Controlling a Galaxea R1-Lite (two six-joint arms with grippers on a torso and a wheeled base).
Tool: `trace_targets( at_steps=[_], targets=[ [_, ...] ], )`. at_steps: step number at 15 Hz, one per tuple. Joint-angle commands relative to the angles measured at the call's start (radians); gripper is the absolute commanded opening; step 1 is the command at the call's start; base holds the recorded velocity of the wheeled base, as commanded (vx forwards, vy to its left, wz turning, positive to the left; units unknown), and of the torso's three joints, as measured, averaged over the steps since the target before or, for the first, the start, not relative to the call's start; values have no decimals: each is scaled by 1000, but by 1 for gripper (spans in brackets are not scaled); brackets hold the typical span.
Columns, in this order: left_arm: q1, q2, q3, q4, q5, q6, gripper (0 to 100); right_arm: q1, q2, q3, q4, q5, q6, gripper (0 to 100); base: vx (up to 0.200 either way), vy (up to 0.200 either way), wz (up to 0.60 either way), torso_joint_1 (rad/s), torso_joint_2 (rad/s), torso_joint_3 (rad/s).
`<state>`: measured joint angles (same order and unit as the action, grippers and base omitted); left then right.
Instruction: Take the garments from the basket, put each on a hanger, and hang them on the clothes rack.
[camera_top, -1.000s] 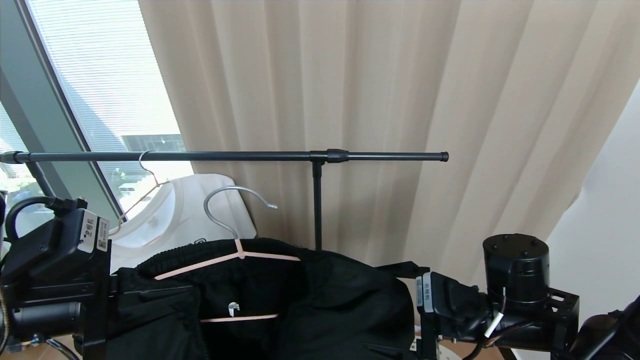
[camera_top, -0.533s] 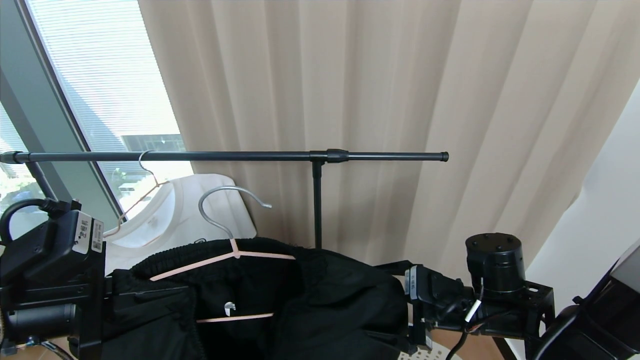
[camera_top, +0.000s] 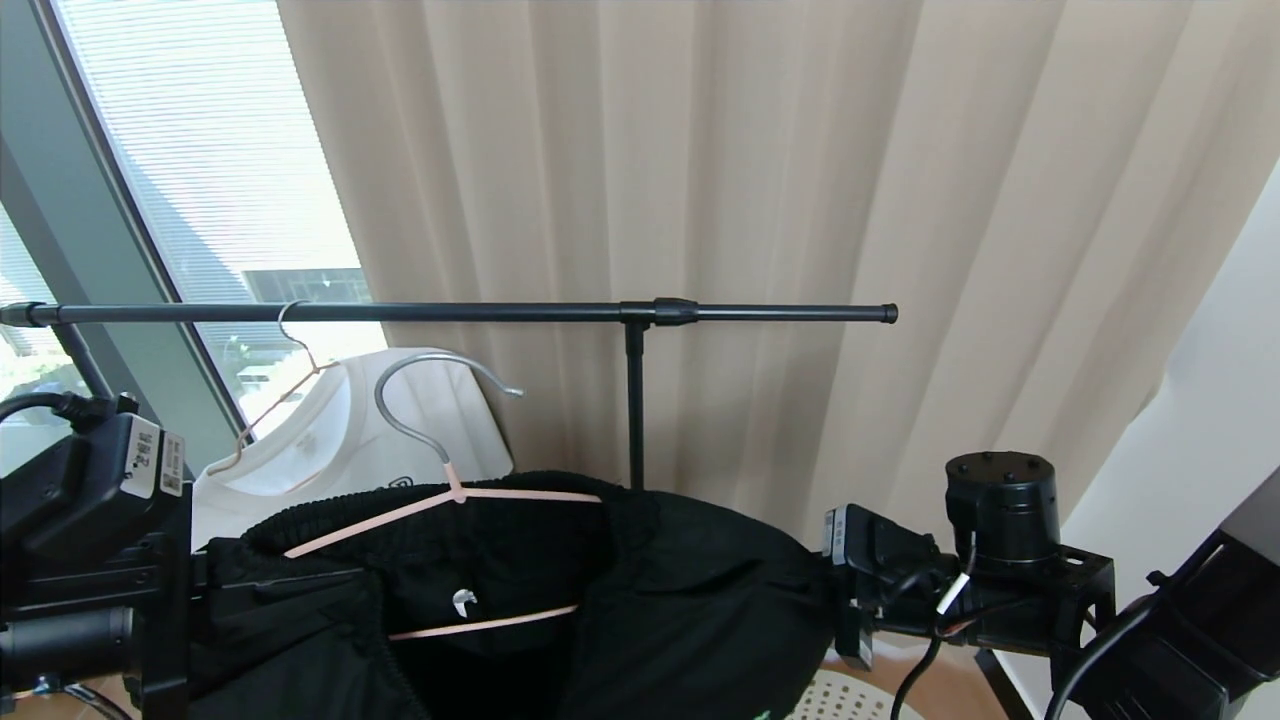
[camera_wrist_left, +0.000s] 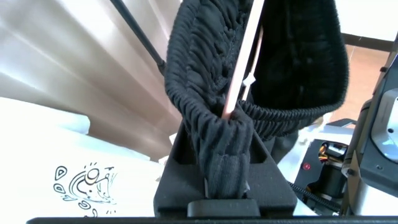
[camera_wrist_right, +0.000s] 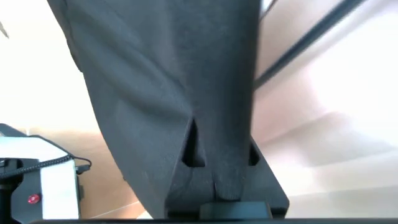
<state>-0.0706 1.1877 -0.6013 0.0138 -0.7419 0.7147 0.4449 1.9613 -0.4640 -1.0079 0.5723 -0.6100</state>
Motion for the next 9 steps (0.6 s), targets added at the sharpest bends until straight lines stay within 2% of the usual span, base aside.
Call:
trace_targets(
  at_steps=[1, 9],
  targets=[
    [12, -11, 3, 0, -1, -1, 0, -15, 1, -5, 0, 0, -1, 0, 0, 0, 0, 0, 0, 0],
    [29, -20, 14, 0, 1, -31, 0, -22, -5, -7, 5, 0, -1, 0, 0, 0, 0, 0, 0, 0]
  ],
)
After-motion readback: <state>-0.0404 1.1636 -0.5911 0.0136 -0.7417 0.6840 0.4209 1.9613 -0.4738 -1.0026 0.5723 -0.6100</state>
